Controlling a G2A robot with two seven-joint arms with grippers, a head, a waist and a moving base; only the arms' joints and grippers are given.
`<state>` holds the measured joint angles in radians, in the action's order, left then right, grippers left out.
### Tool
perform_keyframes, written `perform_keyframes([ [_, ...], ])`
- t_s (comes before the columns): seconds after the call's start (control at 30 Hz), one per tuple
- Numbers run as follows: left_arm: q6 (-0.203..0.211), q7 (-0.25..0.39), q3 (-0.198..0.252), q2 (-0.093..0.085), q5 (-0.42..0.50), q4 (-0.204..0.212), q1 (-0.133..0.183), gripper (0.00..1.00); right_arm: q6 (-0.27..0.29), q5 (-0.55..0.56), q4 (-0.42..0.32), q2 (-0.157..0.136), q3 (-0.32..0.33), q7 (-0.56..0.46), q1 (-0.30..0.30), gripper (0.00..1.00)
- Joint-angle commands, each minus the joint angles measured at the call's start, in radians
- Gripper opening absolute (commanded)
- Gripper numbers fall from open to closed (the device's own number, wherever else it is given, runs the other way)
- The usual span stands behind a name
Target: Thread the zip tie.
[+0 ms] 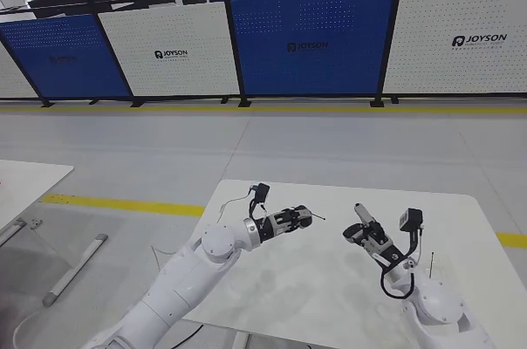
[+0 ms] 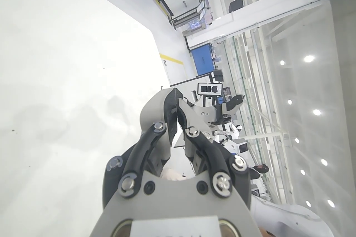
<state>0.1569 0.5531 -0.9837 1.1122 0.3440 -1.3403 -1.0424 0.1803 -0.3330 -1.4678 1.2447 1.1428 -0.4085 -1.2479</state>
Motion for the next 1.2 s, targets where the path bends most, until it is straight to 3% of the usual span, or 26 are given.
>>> perform_keyframes([
  [0.0,0.000,0.001,0.000,0.000,0.000,0.000,0.000,0.00,0.001,0.000,0.000,0.000,0.000,0.000,0.001,1.00],
  [0.4,-0.003,-0.003,0.000,0.001,0.008,0.001,-0.004,0.00,0.001,0.000,0.000,0.000,0.000,0.000,0.001,1.00],
  [0.67,-0.076,0.217,-0.072,-0.008,0.241,0.059,0.021,0.00,0.001,0.000,0.000,0.000,0.000,0.000,0.001,1.00],
  [0.77,-0.116,0.323,-0.090,-0.015,0.277,0.091,0.030,0.00,0.001,0.000,0.000,0.000,0.000,0.000,0.001,1.00],
  [0.9,-0.140,0.404,-0.083,-0.018,0.293,0.118,0.030,0.00,0.001,0.000,0.000,0.000,0.000,0.000,0.001,1.00],
  [1.17,-0.144,0.413,-0.079,-0.017,0.298,0.120,0.031,0.00,0.001,0.000,0.000,0.000,0.000,0.000,0.001,1.00],
])
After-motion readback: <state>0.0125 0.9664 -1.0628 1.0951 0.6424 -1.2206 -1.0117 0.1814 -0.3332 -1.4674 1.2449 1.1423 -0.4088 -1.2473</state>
